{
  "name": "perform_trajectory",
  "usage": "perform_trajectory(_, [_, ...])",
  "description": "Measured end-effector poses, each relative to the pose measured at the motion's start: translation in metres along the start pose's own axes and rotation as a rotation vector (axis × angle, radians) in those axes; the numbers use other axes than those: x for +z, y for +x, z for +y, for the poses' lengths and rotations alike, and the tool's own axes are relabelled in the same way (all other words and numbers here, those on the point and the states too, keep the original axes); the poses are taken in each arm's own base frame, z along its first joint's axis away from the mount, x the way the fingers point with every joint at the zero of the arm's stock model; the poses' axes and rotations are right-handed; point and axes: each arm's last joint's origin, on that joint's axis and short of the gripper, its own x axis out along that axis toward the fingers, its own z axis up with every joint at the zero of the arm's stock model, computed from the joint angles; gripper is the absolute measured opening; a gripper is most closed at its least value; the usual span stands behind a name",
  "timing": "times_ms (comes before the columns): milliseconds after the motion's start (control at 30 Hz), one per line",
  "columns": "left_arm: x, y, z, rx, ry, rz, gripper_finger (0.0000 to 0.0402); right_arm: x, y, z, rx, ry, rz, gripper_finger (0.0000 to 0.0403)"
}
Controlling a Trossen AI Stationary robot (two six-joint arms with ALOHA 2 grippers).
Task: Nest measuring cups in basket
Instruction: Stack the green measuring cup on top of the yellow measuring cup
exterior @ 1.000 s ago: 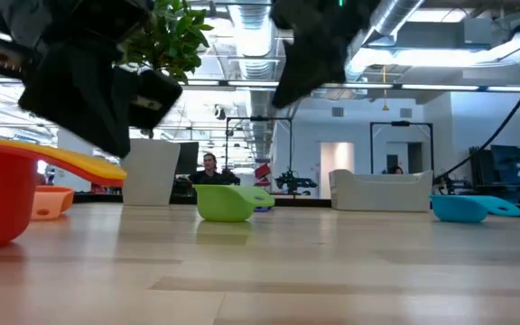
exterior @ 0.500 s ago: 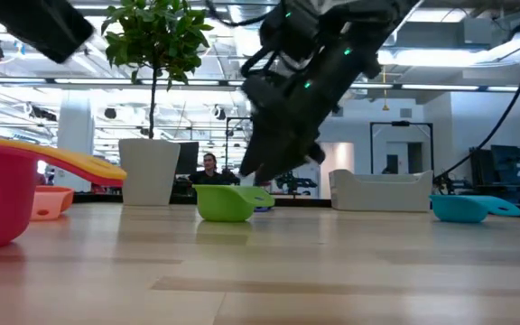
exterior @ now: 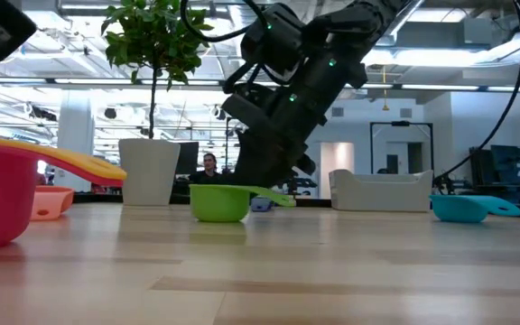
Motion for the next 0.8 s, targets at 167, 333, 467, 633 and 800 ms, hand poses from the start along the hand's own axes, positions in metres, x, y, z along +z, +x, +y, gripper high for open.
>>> perform_trajectory(167, [-0.013,0.008,-0.012,-0.090,0.035,0.181,0.0000,-0.004,-0.001,0.005,0.005,-0.013,0.012,0.0065])
perform_trajectory(333, [-0.028,0.022,-0.027,-0.156,0.071,0.351,0.0000,-0.006,-0.002,0.013,0.026,-0.034,0.003,0.0013])
perform_trajectory(467, [-0.036,0.034,-0.040,-0.212,0.071,0.413,0.0000,-0.008,-0.005,0.020,0.043,-0.034,-0.001,0.0036])
perform_trajectory(633, [-0.038,0.051,-0.057,-0.296,0.170,0.367,0.0000,0.003,-0.013,0.039,0.098,-0.021,-0.039,0.0030])
perform_trajectory(800, [-0.039,0.068,-0.056,-0.261,0.215,0.364,0.0000,0.016,-0.023,0.059,0.167,-0.035,-0.082,0.0015])
